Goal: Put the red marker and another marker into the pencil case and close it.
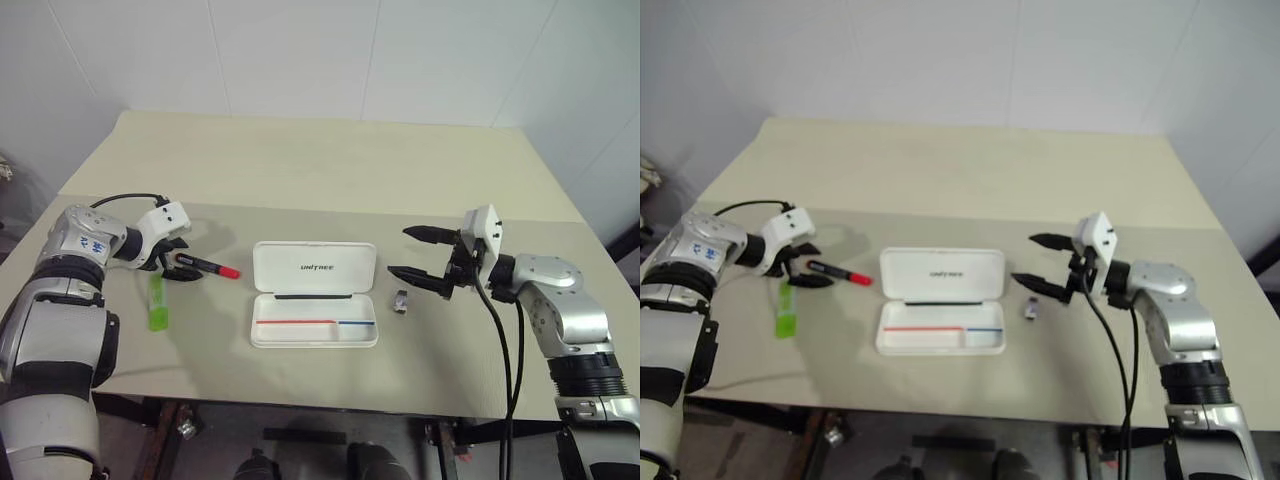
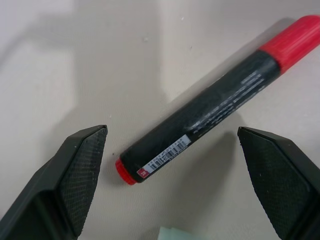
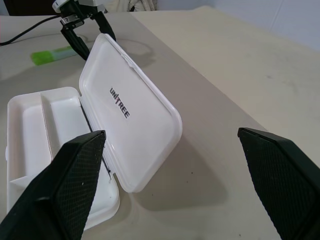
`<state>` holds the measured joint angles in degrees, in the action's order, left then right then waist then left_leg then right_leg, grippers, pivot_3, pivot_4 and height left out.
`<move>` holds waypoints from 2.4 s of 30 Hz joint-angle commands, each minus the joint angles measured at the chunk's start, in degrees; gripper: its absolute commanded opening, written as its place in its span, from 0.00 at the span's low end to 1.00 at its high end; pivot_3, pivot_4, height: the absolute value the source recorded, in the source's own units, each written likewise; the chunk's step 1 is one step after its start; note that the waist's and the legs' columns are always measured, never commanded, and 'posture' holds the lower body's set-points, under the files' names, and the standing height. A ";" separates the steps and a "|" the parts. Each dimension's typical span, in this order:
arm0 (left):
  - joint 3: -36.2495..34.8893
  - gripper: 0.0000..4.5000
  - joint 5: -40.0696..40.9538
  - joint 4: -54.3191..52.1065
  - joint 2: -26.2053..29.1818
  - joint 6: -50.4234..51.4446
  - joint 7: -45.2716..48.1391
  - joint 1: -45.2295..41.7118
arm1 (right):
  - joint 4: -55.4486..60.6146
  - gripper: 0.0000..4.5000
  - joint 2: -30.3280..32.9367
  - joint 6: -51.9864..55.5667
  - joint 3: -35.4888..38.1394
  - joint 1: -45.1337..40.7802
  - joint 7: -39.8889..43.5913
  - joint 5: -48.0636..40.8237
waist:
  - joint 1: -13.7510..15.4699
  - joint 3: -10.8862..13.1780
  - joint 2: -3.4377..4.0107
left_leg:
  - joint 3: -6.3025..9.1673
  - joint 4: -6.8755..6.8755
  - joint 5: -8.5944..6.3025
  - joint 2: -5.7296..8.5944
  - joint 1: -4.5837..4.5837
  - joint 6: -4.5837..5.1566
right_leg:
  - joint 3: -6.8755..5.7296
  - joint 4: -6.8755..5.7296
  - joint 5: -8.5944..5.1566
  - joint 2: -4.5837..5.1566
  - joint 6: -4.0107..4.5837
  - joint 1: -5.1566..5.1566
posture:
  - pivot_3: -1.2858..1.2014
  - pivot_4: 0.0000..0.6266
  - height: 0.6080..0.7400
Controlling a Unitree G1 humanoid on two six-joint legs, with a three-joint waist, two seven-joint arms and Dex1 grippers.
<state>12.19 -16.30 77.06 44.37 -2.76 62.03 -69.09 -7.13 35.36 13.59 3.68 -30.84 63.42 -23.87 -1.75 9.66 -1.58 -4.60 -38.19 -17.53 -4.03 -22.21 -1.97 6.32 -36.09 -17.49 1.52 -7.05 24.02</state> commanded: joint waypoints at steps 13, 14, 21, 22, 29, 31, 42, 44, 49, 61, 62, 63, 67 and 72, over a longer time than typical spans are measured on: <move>0.88 0.13 -4.57 0.22 -1.22 -3.11 -4.10 -1.18 | 7.31 1.00 5.12 4.54 3.92 3.60 1.91 -4.31 | 0.10 -0.02 -0.02 | 0.03 -0.23 0.16 0.04 0.18 -0.08 | 0.08 -0.40 0.03 -0.01 -0.05 -0.01 | 0.52 0.24 1.00; 0.85 0.13 -4.60 0.13 -1.16 -3.42 -3.99 -1.29 | 7.22 1.00 5.56 4.43 4.08 3.70 2.04 -4.27 | 0.10 -0.02 -0.04 | 0.03 -0.22 0.16 0.04 0.18 -0.08 | 0.08 -0.40 0.03 -0.01 -0.05 -0.01 | 0.52 0.24 1.00; -0.05 0.13 -3.70 -1.81 1.17 -7.99 -2.87 -3.46 | 6.57 1.00 6.06 4.31 4.53 2.98 1.43 -3.93 | 0.14 -0.02 -0.05 | 0.04 -0.18 0.14 0.04 0.06 -0.05 | 0.07 -0.41 0.04 -0.01 -0.07 0.00 | 0.52 0.24 1.00; -0.53 0.13 -3.09 -2.51 1.65 -9.04 -2.17 -4.06 | 6.49 1.00 6.15 4.37 4.49 2.96 1.40 -3.80 | 0.14 0.00 -0.07 | 0.04 -0.18 0.12 0.04 0.03 -0.03 | 0.07 -0.38 0.04 -0.01 -0.07 0.02 | 0.52 0.24 1.00; -6.43 0.13 3.83 -8.90 2.31 -11.35 2.84 -6.69 | 5.21 1.00 6.90 4.79 4.44 2.03 2.04 -3.44 | 0.15 0.01 -0.09 | -0.02 -0.10 0.12 0.04 -0.09 -0.03 | 0.05 -0.31 0.04 0.01 -0.07 0.15 | 0.52 0.24 1.00; -8.52 0.13 6.96 -12.89 1.80 -10.37 5.09 -6.32 | 5.11 1.00 7.01 4.94 4.34 1.74 2.14 -3.42 | 0.13 0.01 -0.10 | -0.07 -0.10 0.11 0.04 -0.08 -0.03 | 0.05 -0.32 0.04 0.02 -0.07 0.16 | 0.52 0.24 1.00; -10.54 0.13 25.85 -67.57 -5.70 23.49 9.50 15.45 | 6.43 1.00 9.41 6.63 7.20 2.83 3.12 -5.63 | -0.01 0.03 -0.07 | -0.18 -0.15 0.22 -0.01 -0.03 -0.22 | 0.12 -0.52 0.05 0.06 -0.09 0.25 | 0.52 0.24 1.00; -9.83 0.13 27.26 -73.84 -7.16 28.67 7.53 17.56 | 6.91 1.00 10.41 6.93 7.65 3.77 3.72 -6.08 | 0.05 0.03 -0.08 | -0.16 -0.21 0.22 -0.01 -0.07 -0.22 | 0.14 -0.57 0.06 0.06 -0.10 0.28 | 0.52 0.24 1.00; -7.26 0.13 29.28 -83.73 -10.05 41.69 1.60 19.62 | 7.90 1.00 11.80 7.01 9.29 5.88 2.81 -6.14 | 0.08 0.03 -0.08 | -0.15 -0.46 0.09 0.02 -0.04 0.02 | 0.19 -0.48 0.06 0.05 -0.11 0.26 | 0.52 0.24 1.00; 4.79 0.13 25.58 -86.84 -6.59 44.60 -0.55 23.15 | 10.63 1.00 11.58 7.26 10.37 9.08 0.49 -6.25 | 0.06 0.03 -0.09 | -0.13 -0.74 0.08 0.07 -0.01 0.05 | 0.31 -0.45 0.16 0.03 -0.28 0.14 | 0.52 0.24 1.00; 5.57 0.13 24.96 -86.26 -6.36 43.87 -0.51 23.26 | 10.81 1.00 11.54 7.28 10.31 9.22 0.34 -6.26 | 0.08 0.03 -0.09 | -0.14 -0.74 0.07 0.07 -0.01 0.07 | 0.31 -0.43 0.16 0.03 -0.28 0.14 | 0.52 0.24 1.00; 6.27 0.13 24.35 -85.45 -6.25 42.93 -0.43 23.33 | 11.02 1.00 11.46 7.34 10.28 9.36 0.13 -6.29 | 0.09 0.03 -0.09 | -0.14 -0.74 0.06 0.07 -0.02 0.08 | 0.32 -0.41 0.16 0.03 -0.28 0.13 | 0.52 0.24 1.00; 9.17 0.13 21.60 -82.73 -5.55 39.72 0.25 23.39 | 11.74 1.00 11.11 7.47 10.16 9.92 -0.69 -6.39 | 0.12 0.03 -0.09 | -0.15 -0.73 0.04 0.08 -0.03 0.12 | 0.32 -0.37 0.15 0.04 -0.28 0.13 | 0.52 0.24 1.00; 10.70 0.13 20.36 -81.07 -5.67 37.42 1.23 24.25 | 13.00 1.00 10.55 7.62 10.03 10.98 -1.95 -6.72 | 0.15 0.03 -0.09 | -0.15 -0.73 0.01 0.08 -0.05 0.16 | 0.32 -0.34 0.15 0.04 -0.28 0.13 | 0.52 0.24 1.00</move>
<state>23.03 4.27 -3.64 38.45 36.08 62.70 -44.79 3.75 45.99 21.34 11.76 -19.88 62.08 -29.54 -1.60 9.69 -1.66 -4.76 -38.91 -17.53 -3.95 -22.25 -1.80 6.65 -36.43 -17.34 1.55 -7.33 24.15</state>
